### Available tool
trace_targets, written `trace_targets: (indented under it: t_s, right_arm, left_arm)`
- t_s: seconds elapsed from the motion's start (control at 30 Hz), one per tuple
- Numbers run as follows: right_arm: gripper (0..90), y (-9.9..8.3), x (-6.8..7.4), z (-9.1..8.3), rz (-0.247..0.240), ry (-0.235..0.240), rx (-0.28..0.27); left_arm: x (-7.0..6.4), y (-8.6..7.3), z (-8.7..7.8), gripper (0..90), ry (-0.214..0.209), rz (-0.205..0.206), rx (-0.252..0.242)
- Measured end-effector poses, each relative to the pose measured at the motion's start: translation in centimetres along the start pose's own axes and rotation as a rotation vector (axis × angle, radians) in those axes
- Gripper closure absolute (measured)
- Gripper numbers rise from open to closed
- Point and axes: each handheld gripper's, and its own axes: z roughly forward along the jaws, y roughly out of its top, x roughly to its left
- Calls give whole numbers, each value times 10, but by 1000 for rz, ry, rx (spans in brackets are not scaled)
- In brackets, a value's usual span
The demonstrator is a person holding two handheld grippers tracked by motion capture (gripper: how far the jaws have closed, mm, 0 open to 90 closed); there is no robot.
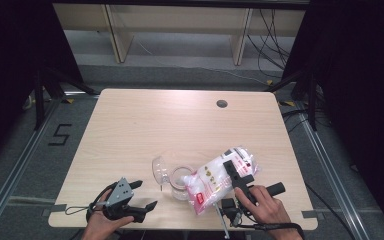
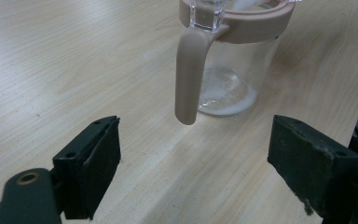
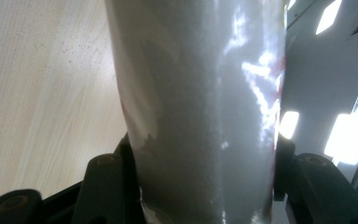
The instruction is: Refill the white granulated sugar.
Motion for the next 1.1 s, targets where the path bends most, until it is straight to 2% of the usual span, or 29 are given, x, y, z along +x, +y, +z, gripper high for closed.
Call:
trace_targets:
  t_s: [0.03,0.07,0.1,0.2,0.23,0.3,0.33,0.37,0.4,0.43,0.47,0.5,0.53,0.57,0.6,0.73,0.77,0.87,0.93,1.07,1.1]
  right_arm:
    - [497,0,2,0,28,3,8]
    - [497,0,-1,2,0,-1,2]
    - [497,-1,0,2,23,1,17]
    - [497,-4,0,3,32,-13,7]
    - [497,-6,1,2,56,-15,18]
    - [498,-7,2,2,61,-13,21]
    - [498,-8,1,2,30,-10,22]
    - [498,-9,3,0,74,7,34]
    - [498,-9,3,0,74,7,34]
    - [498,-10,1,0,44,3,28]
    - [498,-11,4,0,75,-5,22]
    - [499,-10,3,-1,65,-6,20]
    - [499,-10,6,-2,105,-9,29]
    - [499,-9,2,-2,44,-20,8]
    - [499,-9,2,-2,44,-20,8]
    - [498,-6,3,-3,72,-9,11]
    - [498,-5,1,-1,56,-14,-11]
    - [498,-4,2,0,76,7,1]
    - [498,-3,-1,2,57,4,-9]
    - [499,-5,-1,4,84,-10,-7]
    - [499,-6,-1,3,111,4,10]
  left_arm:
    - [0,0,1,166,-8,-2,-11]
    - [0,0,1,166,-11,0,-15]
    - [1,0,1,166,-12,12,-15]
    - [1,0,0,166,-6,16,-8]
    - [1,0,0,166,-9,14,-12]
    - [1,1,0,166,-12,11,-17]
    - [1,0,0,166,-12,10,-18]
    - [1,0,0,165,-12,10,-19]
    - [1,0,0,166,-12,10,-19]
    - [1,0,0,166,-12,10,-19]
    - [1,0,0,166,-12,10,-18]
    - [1,0,1,166,-13,11,-17]
    - [1,0,0,166,-13,11,-16]
    - [1,1,0,166,-13,10,-18]
    - [1,1,0,166,-13,10,-18]
    - [1,0,0,166,-13,9,-20]
    - [1,1,0,166,-13,10,-18]
    - [0,1,0,166,-13,11,-15]
    - [0,1,1,166,-13,11,-15]
    - [1,1,0,166,-11,12,-14]
    - [1,1,0,166,-12,11,-16]
